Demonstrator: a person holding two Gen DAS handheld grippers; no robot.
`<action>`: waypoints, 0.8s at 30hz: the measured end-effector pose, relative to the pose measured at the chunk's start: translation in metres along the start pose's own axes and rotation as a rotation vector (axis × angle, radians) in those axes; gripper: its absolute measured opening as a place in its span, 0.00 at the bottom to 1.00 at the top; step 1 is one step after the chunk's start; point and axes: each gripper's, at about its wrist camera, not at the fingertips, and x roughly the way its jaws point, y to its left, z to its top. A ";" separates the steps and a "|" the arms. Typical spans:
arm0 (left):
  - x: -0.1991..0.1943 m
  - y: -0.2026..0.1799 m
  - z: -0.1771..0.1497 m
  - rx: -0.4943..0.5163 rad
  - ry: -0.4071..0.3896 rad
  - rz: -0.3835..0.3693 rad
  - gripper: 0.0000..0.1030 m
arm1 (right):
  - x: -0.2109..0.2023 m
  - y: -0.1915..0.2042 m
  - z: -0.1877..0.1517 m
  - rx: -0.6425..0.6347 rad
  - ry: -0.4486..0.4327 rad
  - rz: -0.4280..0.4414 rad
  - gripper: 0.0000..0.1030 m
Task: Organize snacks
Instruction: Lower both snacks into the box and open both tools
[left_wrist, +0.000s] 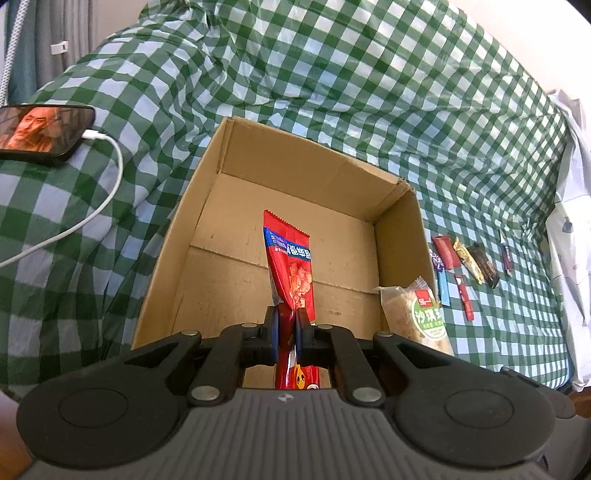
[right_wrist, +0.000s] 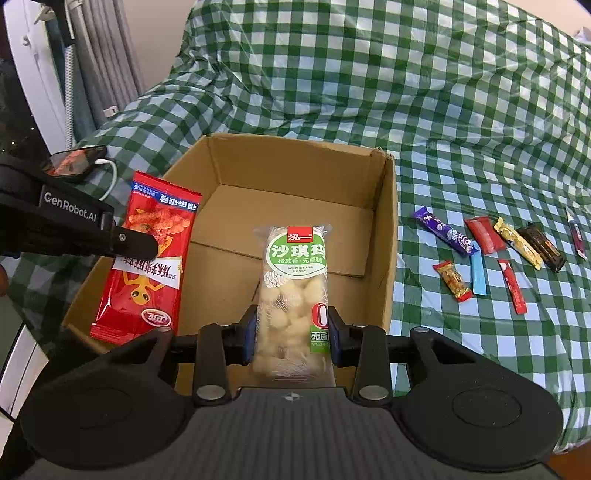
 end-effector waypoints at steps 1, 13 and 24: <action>0.004 -0.001 0.002 0.002 0.003 0.001 0.08 | 0.004 -0.002 0.002 0.003 0.002 -0.002 0.37; 0.040 -0.013 0.020 0.020 0.018 0.025 0.08 | 0.035 -0.014 0.022 0.014 -0.002 -0.026 0.37; 0.012 -0.008 0.014 0.057 -0.110 0.149 1.00 | 0.031 -0.023 0.034 0.017 -0.026 -0.067 0.82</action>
